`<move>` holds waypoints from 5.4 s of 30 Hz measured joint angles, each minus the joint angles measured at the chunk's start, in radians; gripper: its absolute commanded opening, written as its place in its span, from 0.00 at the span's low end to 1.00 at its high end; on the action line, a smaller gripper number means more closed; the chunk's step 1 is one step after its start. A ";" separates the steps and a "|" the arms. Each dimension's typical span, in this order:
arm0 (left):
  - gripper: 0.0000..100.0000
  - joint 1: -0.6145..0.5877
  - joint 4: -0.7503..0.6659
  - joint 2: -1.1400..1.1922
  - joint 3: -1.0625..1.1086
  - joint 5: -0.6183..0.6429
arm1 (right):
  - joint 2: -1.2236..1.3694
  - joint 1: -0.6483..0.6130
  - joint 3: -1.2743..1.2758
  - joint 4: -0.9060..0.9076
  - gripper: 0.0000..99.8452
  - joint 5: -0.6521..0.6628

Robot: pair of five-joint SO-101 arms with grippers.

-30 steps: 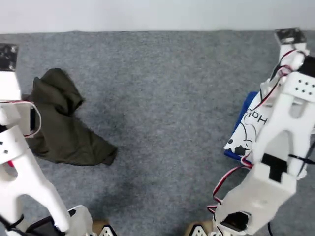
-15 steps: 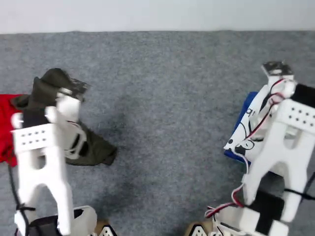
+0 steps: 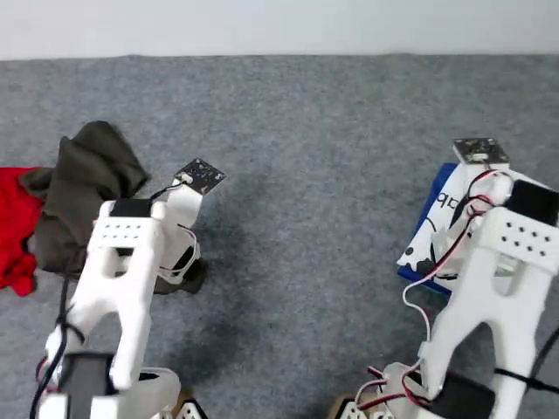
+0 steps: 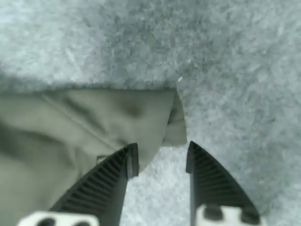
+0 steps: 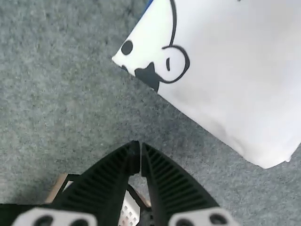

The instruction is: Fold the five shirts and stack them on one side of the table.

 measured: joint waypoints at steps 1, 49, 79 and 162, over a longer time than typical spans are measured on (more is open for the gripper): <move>0.18 0.000 -0.008 0.035 -0.018 0.000 | -0.012 0.000 0.008 0.000 0.01 0.000; 0.00 -0.087 0.457 -0.350 -1.310 0.109 | -0.110 -0.450 0.012 -0.017 0.01 -0.086; 0.00 -0.884 0.433 -0.718 -0.238 -0.086 | 0.285 -1.056 0.012 -0.534 0.20 -0.118; 0.00 -0.746 0.351 -0.718 -0.083 -0.087 | 1.201 -1.109 -1.226 0.000 0.28 0.077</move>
